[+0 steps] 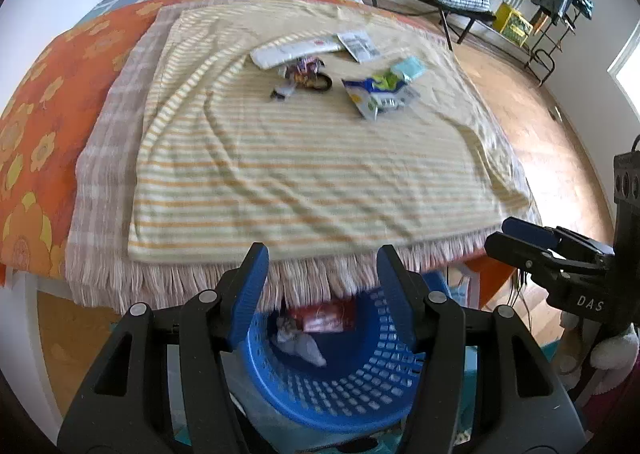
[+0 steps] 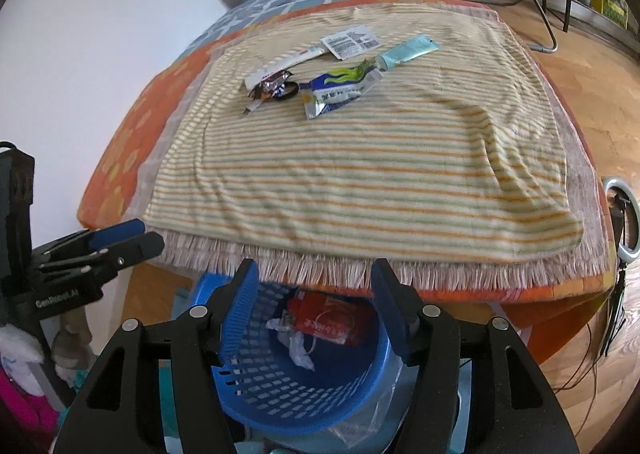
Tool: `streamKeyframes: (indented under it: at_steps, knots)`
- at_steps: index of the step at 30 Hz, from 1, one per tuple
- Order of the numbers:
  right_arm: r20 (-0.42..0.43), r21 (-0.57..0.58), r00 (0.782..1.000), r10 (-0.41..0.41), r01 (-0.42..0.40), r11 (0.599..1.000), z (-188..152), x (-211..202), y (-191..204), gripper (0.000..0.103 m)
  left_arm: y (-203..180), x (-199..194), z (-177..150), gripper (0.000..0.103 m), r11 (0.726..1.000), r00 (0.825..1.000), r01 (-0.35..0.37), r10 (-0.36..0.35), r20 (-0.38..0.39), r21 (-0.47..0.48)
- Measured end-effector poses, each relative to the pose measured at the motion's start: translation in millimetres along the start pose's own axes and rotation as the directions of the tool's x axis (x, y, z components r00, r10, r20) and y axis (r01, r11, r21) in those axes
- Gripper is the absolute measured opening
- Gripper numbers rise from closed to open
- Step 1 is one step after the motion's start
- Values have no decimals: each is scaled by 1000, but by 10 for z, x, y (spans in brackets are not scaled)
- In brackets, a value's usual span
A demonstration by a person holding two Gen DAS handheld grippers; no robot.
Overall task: Collect trash
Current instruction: 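Move both grippers to the wrappers and grasp the chocolate wrapper with the left gripper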
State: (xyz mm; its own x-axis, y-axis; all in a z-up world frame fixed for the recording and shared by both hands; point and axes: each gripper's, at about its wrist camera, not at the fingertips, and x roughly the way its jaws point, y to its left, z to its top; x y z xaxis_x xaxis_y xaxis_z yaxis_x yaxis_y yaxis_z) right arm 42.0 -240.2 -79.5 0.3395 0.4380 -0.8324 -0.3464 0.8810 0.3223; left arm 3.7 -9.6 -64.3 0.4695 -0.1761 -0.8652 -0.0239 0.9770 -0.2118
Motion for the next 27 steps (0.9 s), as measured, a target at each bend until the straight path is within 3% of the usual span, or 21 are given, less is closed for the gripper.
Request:
streamKeyframes:
  at_steps: [16,27]
  knots:
    - [135,-20,991,-16,19,1000,953,101,-59,57,52,342,849,58,999,999,18,-16,46,-32]
    - [63,65,997,35,-39,997,1354,609,-304,57,241,816,1218,58,998,1000,6,-5,16,-69]
